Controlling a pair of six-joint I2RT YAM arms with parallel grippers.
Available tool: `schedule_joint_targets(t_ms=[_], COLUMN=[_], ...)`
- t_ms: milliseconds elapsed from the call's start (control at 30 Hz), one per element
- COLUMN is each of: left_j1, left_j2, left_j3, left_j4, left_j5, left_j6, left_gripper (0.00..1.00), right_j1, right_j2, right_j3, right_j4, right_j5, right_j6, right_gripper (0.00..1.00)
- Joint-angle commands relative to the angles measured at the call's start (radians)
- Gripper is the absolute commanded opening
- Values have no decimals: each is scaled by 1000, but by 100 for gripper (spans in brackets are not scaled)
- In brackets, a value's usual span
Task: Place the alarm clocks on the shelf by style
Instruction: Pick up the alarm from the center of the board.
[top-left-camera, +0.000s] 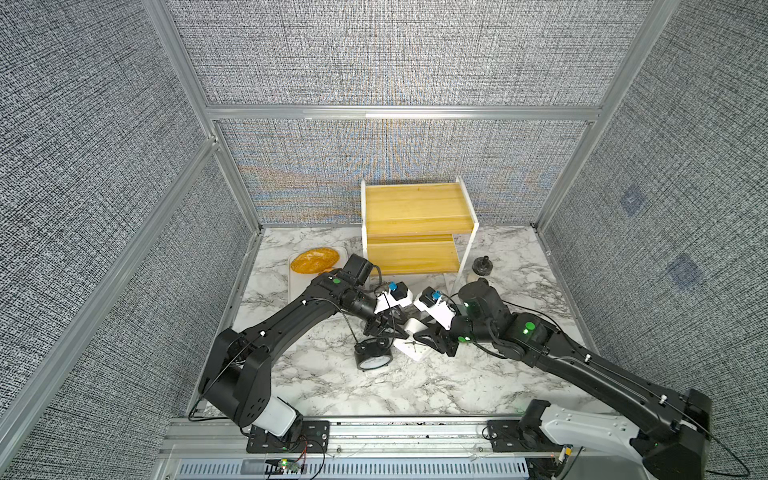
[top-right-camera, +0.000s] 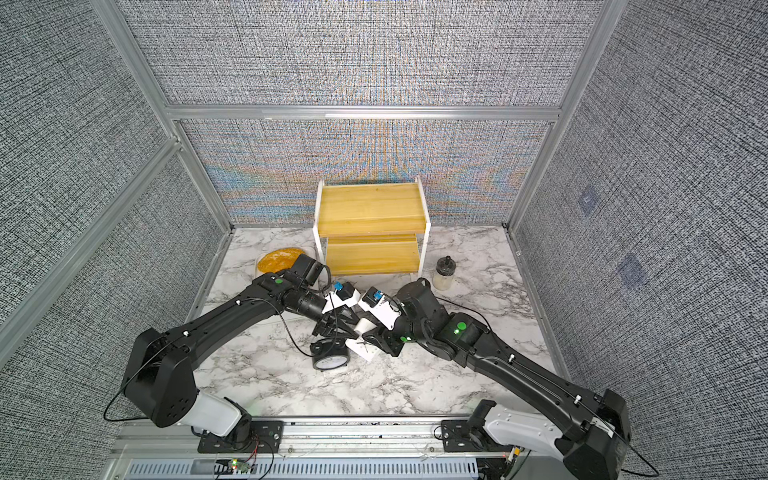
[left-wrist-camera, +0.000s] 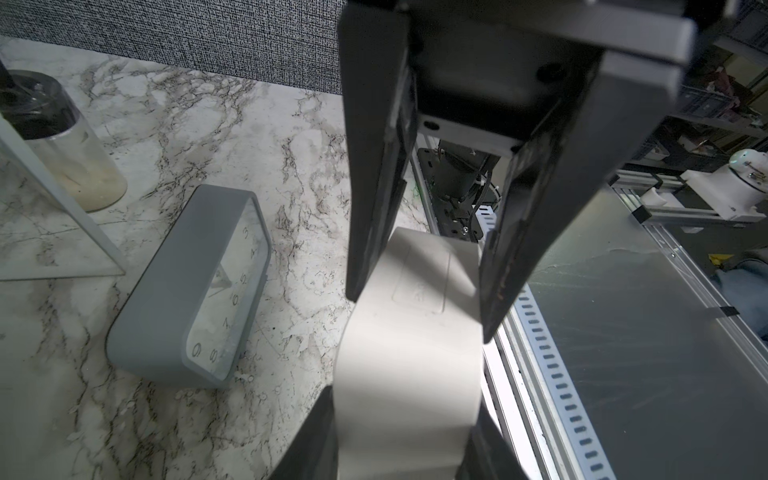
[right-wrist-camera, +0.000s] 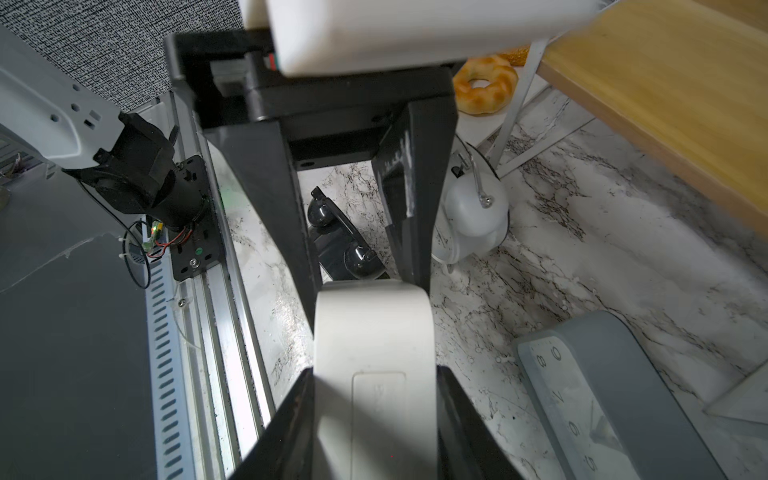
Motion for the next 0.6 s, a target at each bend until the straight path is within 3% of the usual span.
schedule_joint_targets(t_ms=[0, 267, 433, 567], left_j1=[-1, 1, 0, 1], left_j2=[16, -1, -26, -101], left_j3=[26, 31, 34, -6], left_j4=[-68, -73, -50, 130], left_j5=[45, 26, 6, -99], left_j6=[-13, -14, -53, -236], left_gripper=[27, 20, 12, 7], right_j1=[3, 1, -2, -14], right_j2=[4, 8, -16, -106], right_j3=[-5, -15, -30, -77], right_j4=[28, 21, 53, 137], right_j5=[4, 64, 157, 264], right_j6=[-19, -8, 30, 73], right_gripper=[31, 34, 68, 82])
